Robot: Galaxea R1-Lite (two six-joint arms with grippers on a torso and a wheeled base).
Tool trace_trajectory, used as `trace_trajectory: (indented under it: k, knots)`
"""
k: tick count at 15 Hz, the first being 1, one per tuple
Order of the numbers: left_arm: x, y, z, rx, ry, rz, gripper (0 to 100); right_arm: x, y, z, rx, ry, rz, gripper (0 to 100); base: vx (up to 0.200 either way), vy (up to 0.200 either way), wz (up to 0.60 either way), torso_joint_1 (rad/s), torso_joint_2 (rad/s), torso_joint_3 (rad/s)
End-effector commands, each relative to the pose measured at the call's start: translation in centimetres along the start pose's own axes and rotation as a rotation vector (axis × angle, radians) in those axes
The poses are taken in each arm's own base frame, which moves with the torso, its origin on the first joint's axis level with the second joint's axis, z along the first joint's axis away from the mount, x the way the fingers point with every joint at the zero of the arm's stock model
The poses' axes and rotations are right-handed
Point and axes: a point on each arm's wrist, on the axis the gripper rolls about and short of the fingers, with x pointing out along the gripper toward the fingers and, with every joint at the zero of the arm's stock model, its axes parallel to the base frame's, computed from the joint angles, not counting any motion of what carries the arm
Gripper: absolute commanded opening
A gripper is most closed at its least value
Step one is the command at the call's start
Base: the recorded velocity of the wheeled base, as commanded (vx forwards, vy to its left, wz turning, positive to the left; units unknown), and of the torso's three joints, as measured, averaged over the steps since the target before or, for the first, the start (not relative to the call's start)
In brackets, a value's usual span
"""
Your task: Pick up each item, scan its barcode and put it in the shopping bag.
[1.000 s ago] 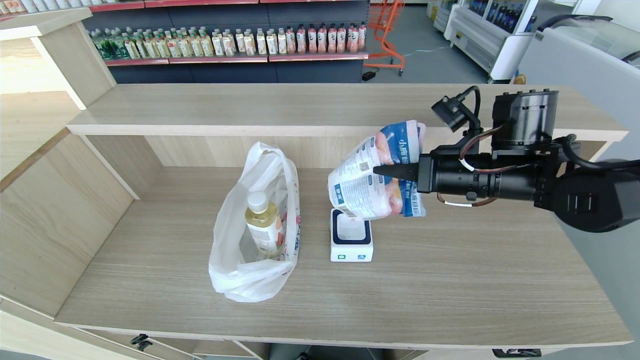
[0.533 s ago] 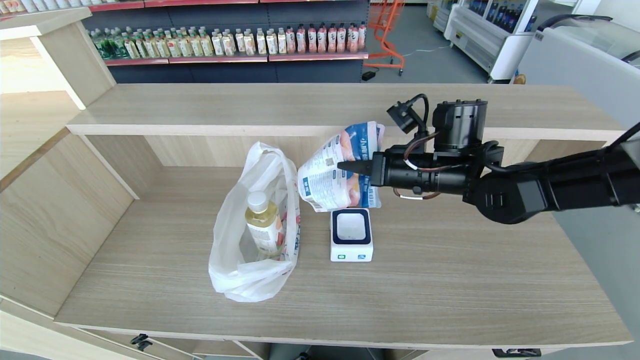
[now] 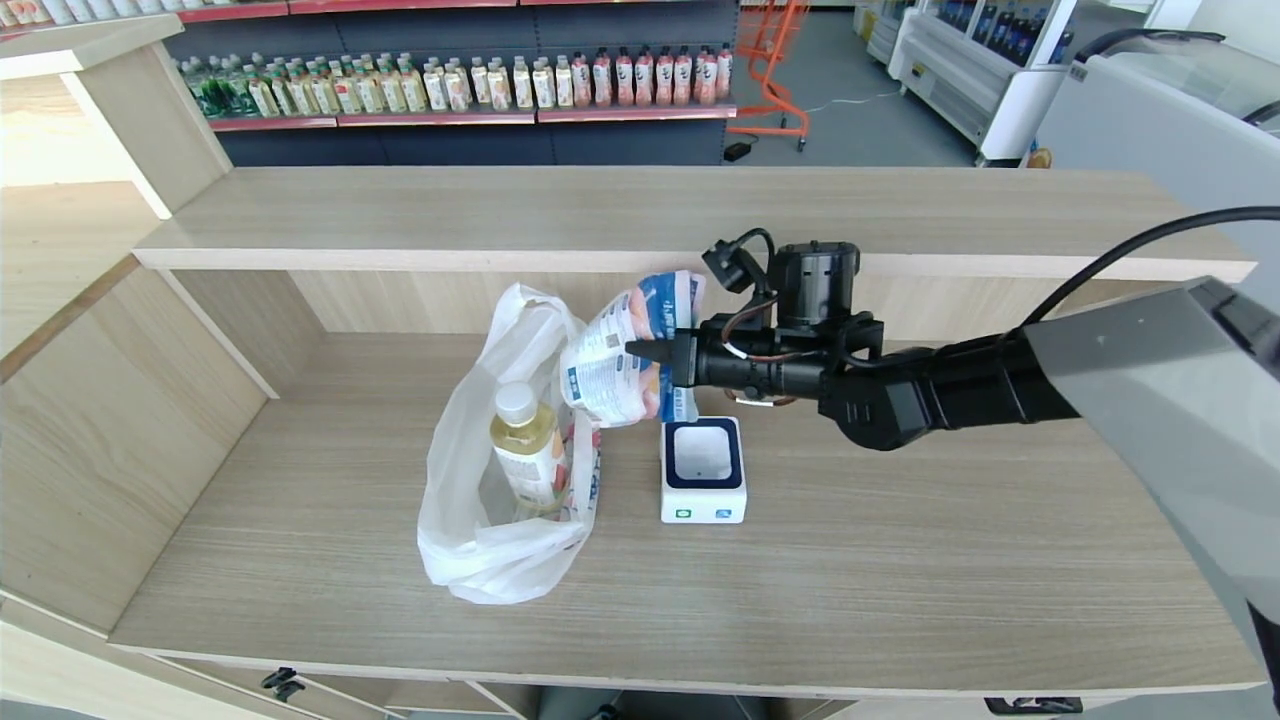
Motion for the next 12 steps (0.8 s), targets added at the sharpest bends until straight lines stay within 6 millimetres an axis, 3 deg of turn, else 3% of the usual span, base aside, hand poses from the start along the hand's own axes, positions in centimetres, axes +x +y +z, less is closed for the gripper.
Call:
trace_trajectory:
  k: [1, 5, 8, 12]
  knots:
    - [0.0, 0.0, 0.0, 0.000, 0.000, 0.001, 100, 1.5, -0.7, -1.1, 0.001, 0.008, 0.008, 0, 0.000, 0.000, 0.00, 0.000, 0.00, 0.000]
    - [0.0, 0.0, 0.0, -0.002, 0.000, 0.001, 100, 3.0, -0.4, -0.7, -0.022, -0.017, 0.041, 0, 0.000, 0.000, 0.00, 0.000, 0.00, 0.000]
    - [0.0, 0.0, 0.0, 0.000, 0.000, 0.001, 100, 4.6, -0.2, -1.6, -0.030, -0.016, 0.065, 0, 0.000, 0.000, 0.00, 0.000, 0.00, 0.000]
    - [0.0, 0.0, 0.0, 0.000, 0.000, -0.001, 100, 5.4, -1.1, -3.3, -0.063, 0.015, 0.052, 0, 0.000, 0.000, 0.00, 0.000, 0.00, 0.000]
